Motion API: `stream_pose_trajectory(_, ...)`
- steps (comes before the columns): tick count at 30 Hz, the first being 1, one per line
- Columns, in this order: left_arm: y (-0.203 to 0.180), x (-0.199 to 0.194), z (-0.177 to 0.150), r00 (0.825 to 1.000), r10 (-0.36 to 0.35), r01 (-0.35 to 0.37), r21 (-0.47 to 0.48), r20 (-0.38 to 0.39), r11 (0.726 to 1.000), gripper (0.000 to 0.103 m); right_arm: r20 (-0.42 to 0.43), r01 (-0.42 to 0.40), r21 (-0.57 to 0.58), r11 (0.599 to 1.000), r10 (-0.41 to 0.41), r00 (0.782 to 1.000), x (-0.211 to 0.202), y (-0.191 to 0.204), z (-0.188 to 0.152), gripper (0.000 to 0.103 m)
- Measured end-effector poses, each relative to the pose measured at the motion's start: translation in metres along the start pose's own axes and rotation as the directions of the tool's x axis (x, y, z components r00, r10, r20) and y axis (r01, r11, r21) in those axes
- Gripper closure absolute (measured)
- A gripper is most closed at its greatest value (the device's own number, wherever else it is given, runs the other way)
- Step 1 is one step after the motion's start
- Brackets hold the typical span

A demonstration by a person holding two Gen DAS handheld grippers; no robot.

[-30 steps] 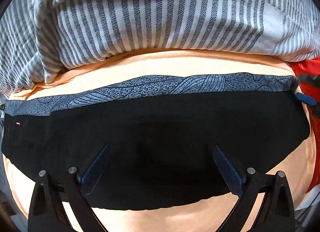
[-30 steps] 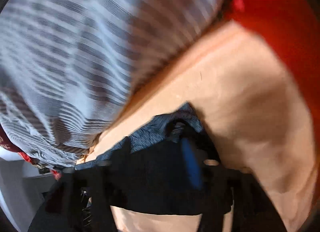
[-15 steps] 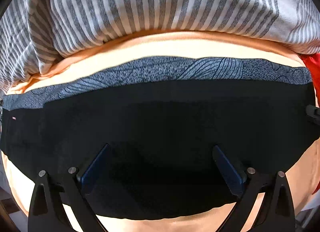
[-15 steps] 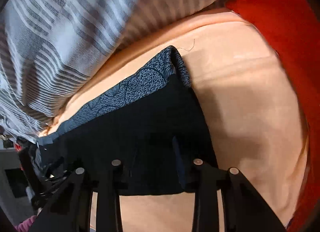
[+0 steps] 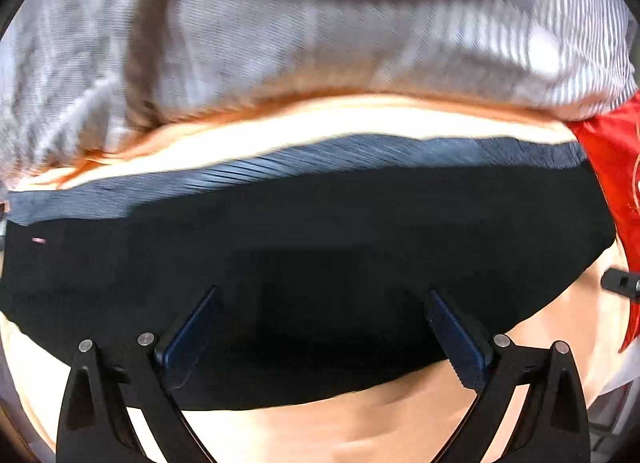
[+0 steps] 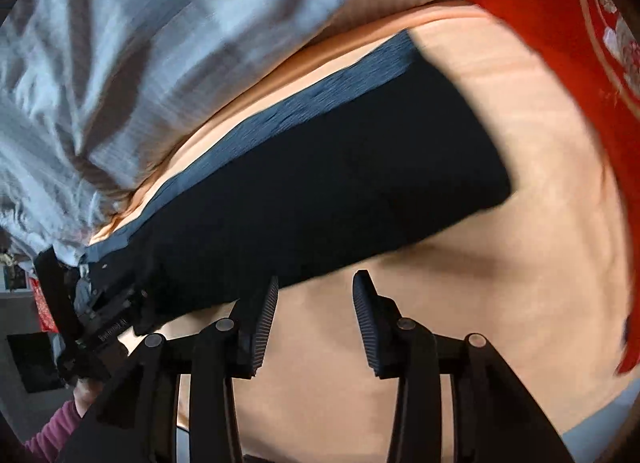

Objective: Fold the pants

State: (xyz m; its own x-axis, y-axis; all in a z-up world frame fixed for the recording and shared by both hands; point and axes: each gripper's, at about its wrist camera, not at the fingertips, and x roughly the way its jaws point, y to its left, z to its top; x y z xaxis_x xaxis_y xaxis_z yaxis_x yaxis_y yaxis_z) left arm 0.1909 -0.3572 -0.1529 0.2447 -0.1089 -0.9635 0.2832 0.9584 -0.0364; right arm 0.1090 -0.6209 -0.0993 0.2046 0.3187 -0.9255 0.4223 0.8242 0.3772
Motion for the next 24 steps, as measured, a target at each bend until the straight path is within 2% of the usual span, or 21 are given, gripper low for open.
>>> stream_pose_trajectory(4, 0.071, -0.013, 0.005, 0.996, 0.082, -0.082, -0.009, 0.033, 0.997, 0.001, -0.024, -0.047, 0.009, 0.999, 0.047, 0.999, 0.021, 0.039, -0.030, 0.060)
stream_pose_trajectory(6, 0.112, -0.008, 0.008, 0.988, 0.152, -0.152, -0.003, 0.034, 0.988, 0.001, -0.047, -0.087, 0.011, 0.996, 0.088, 0.995, 0.039, 0.068, -0.047, 0.060)
stream_pose_trajectory(8, 0.158, 0.009, 0.008, 0.971, 0.238, -0.238, 0.012, 0.007, 0.971, 0.001, -0.066, -0.134, 0.013, 0.991, 0.135, 0.989, 0.055, 0.093, -0.059, 0.060)
stream_pose_trajectory(11, 0.229, 0.048, 0.000, 0.928, 0.364, -0.364, 0.020, -0.079, 0.931, 0.001, -0.116, -0.221, -0.007, 0.975, 0.219, 0.969, 0.088, 0.139, -0.081, 0.060)
stream_pose_trajectory(12, 0.245, 0.056, -0.003, 0.931, 0.353, -0.353, 0.009, -0.095, 0.935, 0.001, -0.135, -0.240, -0.016, 0.971, 0.236, 0.962, 0.099, 0.154, -0.086, 0.059)
stream_pose_trajectory(13, 0.259, 0.056, -0.006, 0.956, 0.283, -0.285, -0.019, -0.081, 0.958, 0.000, -0.159, -0.264, -0.029, 0.964, 0.256, 0.954, 0.111, 0.170, -0.093, 0.059)
stream_pose_trajectory(14, 0.270, 0.052, -0.008, 0.968, 0.244, -0.247, -0.030, -0.061, 0.969, 0.000, -0.185, -0.286, -0.045, 0.957, 0.274, 0.944, 0.124, 0.187, -0.101, 0.059)
stream_pose_trajectory(18, 0.275, 0.044, -0.006, 0.968, 0.249, -0.248, 0.031, -0.037, 0.968, 0.000, -0.263, -0.333, -0.097, 0.938, 0.299, 0.917, 0.170, 0.237, -0.125, 0.058)
stream_pose_trajectory(20, 0.264, 0.036, -0.002, 0.973, 0.232, -0.231, 0.027, -0.014, 0.973, 0.000, -0.281, -0.334, -0.102, 0.937, 0.295, 0.913, 0.188, 0.251, -0.132, 0.058)
stream_pose_trajectory(24, 0.283, 0.045, -0.006, 0.980, 0.198, -0.199, -0.013, -0.032, 0.980, 0.000, -0.280, -0.351, -0.068, 0.934, 0.319, 0.905, 0.218, 0.267, -0.137, 0.058)
